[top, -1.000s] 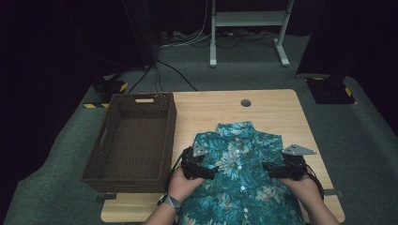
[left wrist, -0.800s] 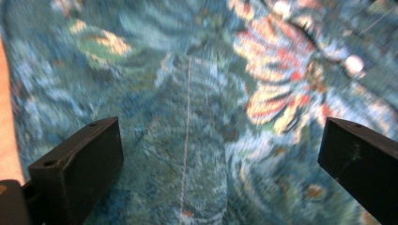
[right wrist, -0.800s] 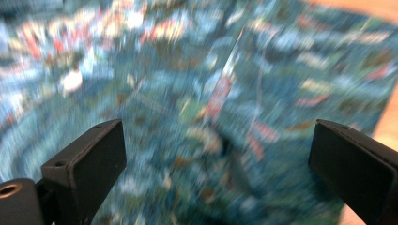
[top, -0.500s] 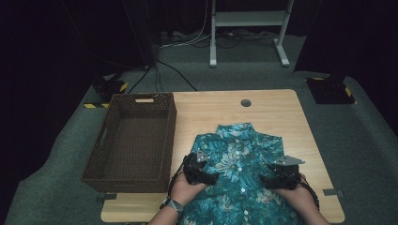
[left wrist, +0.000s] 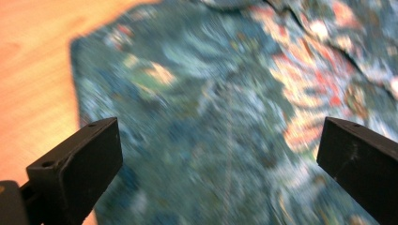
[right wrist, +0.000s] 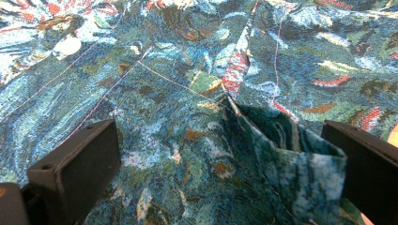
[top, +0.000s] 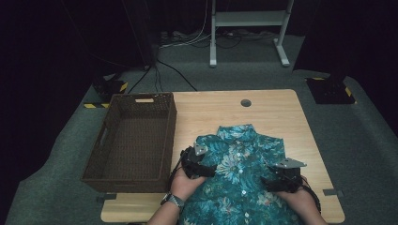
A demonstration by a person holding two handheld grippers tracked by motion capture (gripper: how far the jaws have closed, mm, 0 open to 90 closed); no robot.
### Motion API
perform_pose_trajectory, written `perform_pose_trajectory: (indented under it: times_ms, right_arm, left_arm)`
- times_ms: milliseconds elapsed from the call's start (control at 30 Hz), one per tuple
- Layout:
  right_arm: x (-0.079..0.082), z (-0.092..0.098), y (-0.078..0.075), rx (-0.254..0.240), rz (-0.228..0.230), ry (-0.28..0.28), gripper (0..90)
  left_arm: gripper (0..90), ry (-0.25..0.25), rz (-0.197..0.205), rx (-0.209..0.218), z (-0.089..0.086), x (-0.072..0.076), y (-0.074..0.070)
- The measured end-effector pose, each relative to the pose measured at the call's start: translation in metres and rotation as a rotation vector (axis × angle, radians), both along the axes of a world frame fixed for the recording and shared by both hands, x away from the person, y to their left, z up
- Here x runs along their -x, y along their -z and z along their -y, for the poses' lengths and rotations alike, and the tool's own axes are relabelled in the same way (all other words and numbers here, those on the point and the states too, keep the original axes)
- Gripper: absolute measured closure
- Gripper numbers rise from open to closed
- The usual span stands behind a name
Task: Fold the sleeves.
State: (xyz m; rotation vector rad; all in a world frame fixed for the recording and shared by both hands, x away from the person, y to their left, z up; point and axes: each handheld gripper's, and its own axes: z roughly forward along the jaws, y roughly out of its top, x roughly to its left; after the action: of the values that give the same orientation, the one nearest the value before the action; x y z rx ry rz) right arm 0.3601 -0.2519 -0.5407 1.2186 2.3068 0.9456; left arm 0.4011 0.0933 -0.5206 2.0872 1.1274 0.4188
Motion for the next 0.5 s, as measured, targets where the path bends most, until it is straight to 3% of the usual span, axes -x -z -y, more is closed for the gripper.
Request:
perform_pose_trajectory:
  times_ms: [200,333,500]
  right_arm:
    - [0.0,0.0,0.0,-0.002,0.0,-0.003,0.4]
    - [0.0,0.0,0.0,-0.002,-0.001,-0.008,0.4]
    - [0.0,0.0,0.0,-0.002,-0.001,-0.011,0.4]
  left_arm:
    - [14.0,-0.061,0.004,0.015,-0.001,-0.017,-0.002]
    - [22.3,-0.115,-0.008,-0.005,-0.003,-0.026,-0.001]
    - [23.4,-0.157,0.007,-0.019,-0.006,-0.032,-0.004]
